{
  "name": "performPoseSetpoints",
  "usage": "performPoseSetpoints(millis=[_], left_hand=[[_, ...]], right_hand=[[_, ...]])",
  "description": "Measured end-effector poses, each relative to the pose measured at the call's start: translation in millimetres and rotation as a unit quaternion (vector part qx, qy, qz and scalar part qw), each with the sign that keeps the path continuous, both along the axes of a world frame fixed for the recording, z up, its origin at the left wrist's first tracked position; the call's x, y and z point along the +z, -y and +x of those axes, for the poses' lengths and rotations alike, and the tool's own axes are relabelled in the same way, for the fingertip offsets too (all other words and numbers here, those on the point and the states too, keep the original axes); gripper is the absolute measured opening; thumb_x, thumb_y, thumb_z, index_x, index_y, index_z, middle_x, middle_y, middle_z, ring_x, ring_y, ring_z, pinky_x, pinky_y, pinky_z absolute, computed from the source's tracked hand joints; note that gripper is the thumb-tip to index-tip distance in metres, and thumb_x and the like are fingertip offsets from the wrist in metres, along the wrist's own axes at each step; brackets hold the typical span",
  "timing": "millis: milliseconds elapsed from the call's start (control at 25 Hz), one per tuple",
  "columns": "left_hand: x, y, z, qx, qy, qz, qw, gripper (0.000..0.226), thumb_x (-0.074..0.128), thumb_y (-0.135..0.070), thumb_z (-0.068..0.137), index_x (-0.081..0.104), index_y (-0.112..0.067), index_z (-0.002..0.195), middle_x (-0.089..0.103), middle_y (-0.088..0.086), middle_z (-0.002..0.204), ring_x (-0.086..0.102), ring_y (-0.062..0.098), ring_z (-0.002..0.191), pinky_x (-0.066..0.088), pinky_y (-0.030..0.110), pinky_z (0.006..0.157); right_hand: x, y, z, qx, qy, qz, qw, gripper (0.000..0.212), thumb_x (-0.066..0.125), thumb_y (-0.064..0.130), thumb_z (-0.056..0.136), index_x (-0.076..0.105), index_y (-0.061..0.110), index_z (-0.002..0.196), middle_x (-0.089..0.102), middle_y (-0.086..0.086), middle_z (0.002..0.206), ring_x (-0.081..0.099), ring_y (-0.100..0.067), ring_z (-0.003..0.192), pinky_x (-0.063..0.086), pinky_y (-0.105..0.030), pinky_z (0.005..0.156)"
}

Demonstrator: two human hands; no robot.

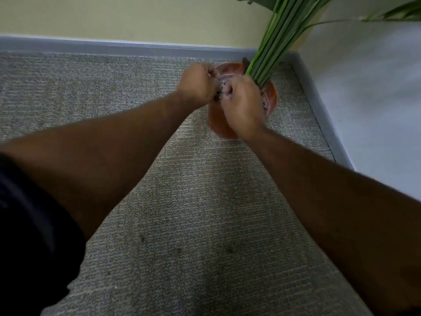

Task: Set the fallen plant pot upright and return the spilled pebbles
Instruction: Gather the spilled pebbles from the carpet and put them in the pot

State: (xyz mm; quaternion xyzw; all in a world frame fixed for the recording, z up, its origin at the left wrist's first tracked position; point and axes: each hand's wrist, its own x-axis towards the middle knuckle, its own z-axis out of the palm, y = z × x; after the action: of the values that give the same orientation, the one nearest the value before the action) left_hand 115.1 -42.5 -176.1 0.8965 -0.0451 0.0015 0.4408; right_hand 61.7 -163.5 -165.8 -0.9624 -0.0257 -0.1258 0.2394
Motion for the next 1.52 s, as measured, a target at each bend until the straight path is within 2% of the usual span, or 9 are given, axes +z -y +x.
performPoseSetpoints(millis=[200,320,560,720,800,1000,1240,1400,1520], left_hand=[[2.1,19.2,28.0,-0.011,-0.003,0.052,0.999,0.025,0.058,-0.011,0.1,0.072,-0.009,0.121,0.072,0.011,0.122,0.067,0.023,0.114,0.054,0.037,0.101],[-5.7,16.6,26.1,-0.044,0.038,0.061,0.996,0.031,0.05,-0.005,0.097,0.069,-0.002,0.122,0.072,0.014,0.123,0.066,0.021,0.114,0.051,0.034,0.101],[-55.1,-22.7,-46.1,-0.036,0.104,0.039,0.993,0.033,0.059,-0.011,0.098,0.063,-0.017,0.13,0.056,0.005,0.123,0.06,0.016,0.11,0.053,0.029,0.096],[-103.6,-67.6,-132.8,-0.064,0.034,0.066,0.995,0.022,0.06,-0.013,0.097,0.068,-0.017,0.118,0.057,0.002,0.112,0.059,0.016,0.098,0.053,0.035,0.089],[-120.6,-90.3,-176.3,-0.083,-0.002,0.073,0.994,0.018,0.06,-0.014,0.097,0.07,-0.02,0.111,0.058,-0.004,0.106,0.057,0.011,0.093,0.049,0.03,0.084],[-142.3,-130.3,-265.2,-0.116,0.009,0.118,0.986,0.009,0.065,-0.024,0.096,0.067,-0.023,0.104,0.058,-0.01,0.105,0.052,0.008,0.098,0.049,0.032,0.087],[-157.0,-160.2,-326.4,-0.114,0.015,0.191,0.975,0.035,0.067,-0.035,0.094,0.065,-0.015,0.122,0.055,0.002,0.115,0.052,0.018,0.107,0.045,0.03,0.091],[-157.6,-157.1,-328.0,-0.124,0.032,0.177,0.976,0.019,0.065,-0.005,0.093,0.069,-0.01,0.111,0.059,0.006,0.107,0.057,0.025,0.098,0.049,0.037,0.085],[-150.2,-143.7,-324.3,-0.154,0.029,0.161,0.974,0.022,0.067,0.006,0.088,0.07,-0.011,0.099,0.061,0.003,0.101,0.061,0.021,0.09,0.051,0.031,0.079]], right_hand=[[4.7,15.6,31.0,0.036,-0.006,-0.129,0.991,0.019,0.053,0.008,0.098,0.065,0.01,0.112,0.06,-0.011,0.119,0.059,-0.021,0.104,0.045,-0.029,0.088],[4.2,21.1,28.4,0.107,-0.021,-0.169,0.98,0.029,0.054,0.01,0.098,0.065,0.013,0.124,0.064,-0.009,0.128,0.061,-0.023,0.116,0.046,-0.031,0.099],[-34.2,21.5,-36.5,0.09,0.063,-0.186,0.976,0.016,0.052,0.011,0.096,0.063,0.012,0.107,0.06,-0.007,0.111,0.058,-0.024,0.102,0.049,-0.033,0.077],[-90.3,22.0,-130.8,0.119,-0.027,-0.181,0.976,0.008,0.056,0.007,0.092,0.062,0.009,0.098,0.056,-0.012,0.101,0.054,-0.028,0.095,0.048,-0.037,0.082],[-115.5,21.0,-178.8,0.151,-0.12,-0.184,0.964,0.009,0.054,0.008,0.094,0.061,0.007,0.099,0.057,-0.014,0.105,0.054,-0.031,0.101,0.05,-0.045,0.089],[-139.7,25.1,-243.2,0.072,-0.203,-0.134,0.967,0.021,0.05,0.026,0.102,0.062,0.01,0.103,0.058,-0.011,0.111,0.055,-0.029,0.101,0.051,-0.041,0.085],[-139.0,20.5,-279.2,-0.074,-0.246,-0.082,0.963,0.027,0.053,0.037,0.099,0.055,0.011,0.105,0.053,-0.011,0.114,0.056,-0.03,0.1,0.049,-0.042,0.082],[-138.8,5.0,-294.2,-0.122,-0.273,-0.041,0.953,0.02,0.055,0.021,0.098,0.05,0.008,0.113,0.049,-0.013,0.121,0.054,-0.032,0.104,0.048,-0.043,0.086],[-135.6,-5.0,-291.7,-0.095,-0.278,-0.058,0.954,0.016,0.047,0.002,0.094,0.052,0.007,0.108,0.051,-0.012,0.119,0.056,-0.032,0.102,0.046,-0.041,0.084]])
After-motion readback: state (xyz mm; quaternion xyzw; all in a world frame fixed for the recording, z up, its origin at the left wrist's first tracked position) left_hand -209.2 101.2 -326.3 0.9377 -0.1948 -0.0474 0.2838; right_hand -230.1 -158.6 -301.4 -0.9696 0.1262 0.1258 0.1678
